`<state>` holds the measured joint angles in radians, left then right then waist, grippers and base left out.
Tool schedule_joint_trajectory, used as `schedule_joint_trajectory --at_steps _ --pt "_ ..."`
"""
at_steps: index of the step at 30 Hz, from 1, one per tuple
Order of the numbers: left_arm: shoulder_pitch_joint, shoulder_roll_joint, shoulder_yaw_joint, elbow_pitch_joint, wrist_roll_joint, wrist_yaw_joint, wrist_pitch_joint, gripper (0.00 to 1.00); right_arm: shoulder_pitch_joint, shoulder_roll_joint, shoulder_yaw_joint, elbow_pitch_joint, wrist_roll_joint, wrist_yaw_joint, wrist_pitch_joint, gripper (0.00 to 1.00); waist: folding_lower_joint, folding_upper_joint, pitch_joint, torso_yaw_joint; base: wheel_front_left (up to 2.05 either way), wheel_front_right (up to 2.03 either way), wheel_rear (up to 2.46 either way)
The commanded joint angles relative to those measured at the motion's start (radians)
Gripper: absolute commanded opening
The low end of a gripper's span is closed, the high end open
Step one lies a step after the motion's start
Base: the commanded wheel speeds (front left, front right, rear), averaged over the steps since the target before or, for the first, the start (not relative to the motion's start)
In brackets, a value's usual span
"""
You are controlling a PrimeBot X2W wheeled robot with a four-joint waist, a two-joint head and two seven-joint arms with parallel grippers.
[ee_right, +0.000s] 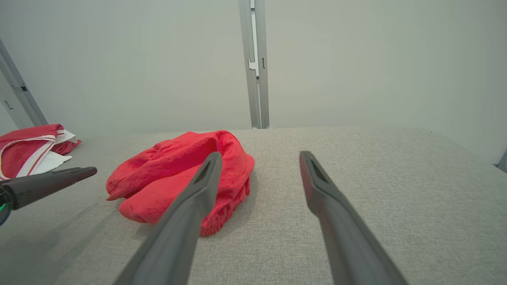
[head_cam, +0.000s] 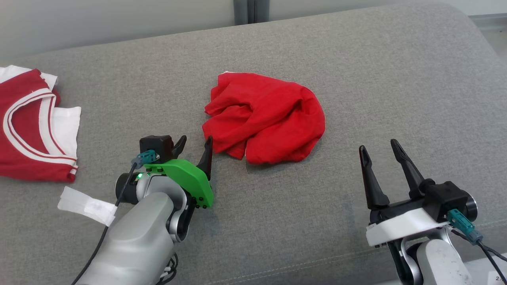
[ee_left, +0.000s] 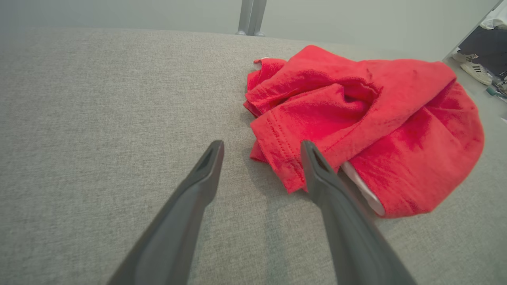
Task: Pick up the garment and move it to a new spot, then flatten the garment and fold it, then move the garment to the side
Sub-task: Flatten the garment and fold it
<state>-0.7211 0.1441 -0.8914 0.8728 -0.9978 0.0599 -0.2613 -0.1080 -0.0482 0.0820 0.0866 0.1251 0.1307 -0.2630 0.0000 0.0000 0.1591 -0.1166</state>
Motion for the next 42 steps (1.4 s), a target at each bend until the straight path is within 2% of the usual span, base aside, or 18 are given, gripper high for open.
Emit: schedule_joint_trajectory --at_steps 1,10,15,16,17,18,20,26,35,41,42 --pt "0.001 -0.002 -0.001 0.026 0.008 -0.017 -0.004 1.0 -0.011 -0.004 0.0 -0.003 -0.008 0.0 -0.004 1.0 0.0 0.0 0.02 -0.028 0.0 0.0 0.0" --pt "-0.035 -0.036 0.011 0.11 -0.019 -0.077 -0.003 1.0 -0.019 -0.004 -0.014 -0.013 -0.011 0.0 -0.004 1.0 0.0 0.0 0.056 -0.086 0.0 0.0 0.0" --pt "-0.053 -0.047 0.009 0.154 -0.022 -0.074 0.008 1.0 -0.019 -0.004 -0.013 -0.013 -0.008 0.0 -0.004 1.0 0.0 0.0 0.059 -0.097 0.0 0.0 0.0" --pt "-0.055 -0.049 0.011 0.162 -0.025 -0.076 0.008 0.78 -0.02 -0.004 -0.013 -0.014 -0.007 0.0 -0.004 1.0 0.0 0.0 0.059 -0.098 0.0 0.0 0.0" --pt "-0.054 -0.053 0.012 0.17 -0.026 -0.078 0.007 0.49 -0.02 -0.004 -0.014 -0.015 -0.005 0.0 -0.004 1.0 0.0 0.0 0.059 -0.098 0.0 0.0 0.0" --pt "-0.054 -0.055 0.008 0.179 -0.023 -0.081 0.007 0.36 -0.019 -0.004 -0.016 -0.015 -0.005 0.0 -0.004 1.0 0.0 0.0 0.059 -0.098 0.0 0.0 0.0" --pt "-0.061 -0.057 0.007 0.188 -0.018 -0.085 0.004 0.0 -0.017 -0.004 -0.019 -0.018 -0.005 0.0 -0.004 1.0 0.0 0.0 0.058 -0.093 0.0 0.0 0.0" --pt "-0.106 -0.046 0.051 0.141 0.035 -0.064 -0.006 0.0 -0.017 -0.004 -0.023 -0.021 -0.003 0.0 -0.004 1.0 0.0 0.0 0.053 -0.07 0.0 0.0 0.0" --pt "-0.066 -0.014 0.268 -0.131 0.211 0.024 -0.004 0.0 -0.018 -0.004 -0.019 -0.014 -0.002 0.0 -0.004 1.0 0.0 0.0 0.043 -0.046 0.0 0.0 0.0" --pt "-0.026 -0.011 0.38 -0.254 0.313 0.066 -0.004 0.0 -0.019 -0.004 -0.019 -0.012 -0.005 0.0 -0.004 1.0 0.0 0.0 0.04 -0.043 0.0 0.0 0.0" --pt "-0.022 -0.006 0.424 -0.287 0.347 0.084 -0.004 0.0 -0.018 -0.004 -0.02 -0.012 -0.006 0.0 -0.004 1.0 0.0 0.0 0.04 -0.042 0.0 0.0 0.0"
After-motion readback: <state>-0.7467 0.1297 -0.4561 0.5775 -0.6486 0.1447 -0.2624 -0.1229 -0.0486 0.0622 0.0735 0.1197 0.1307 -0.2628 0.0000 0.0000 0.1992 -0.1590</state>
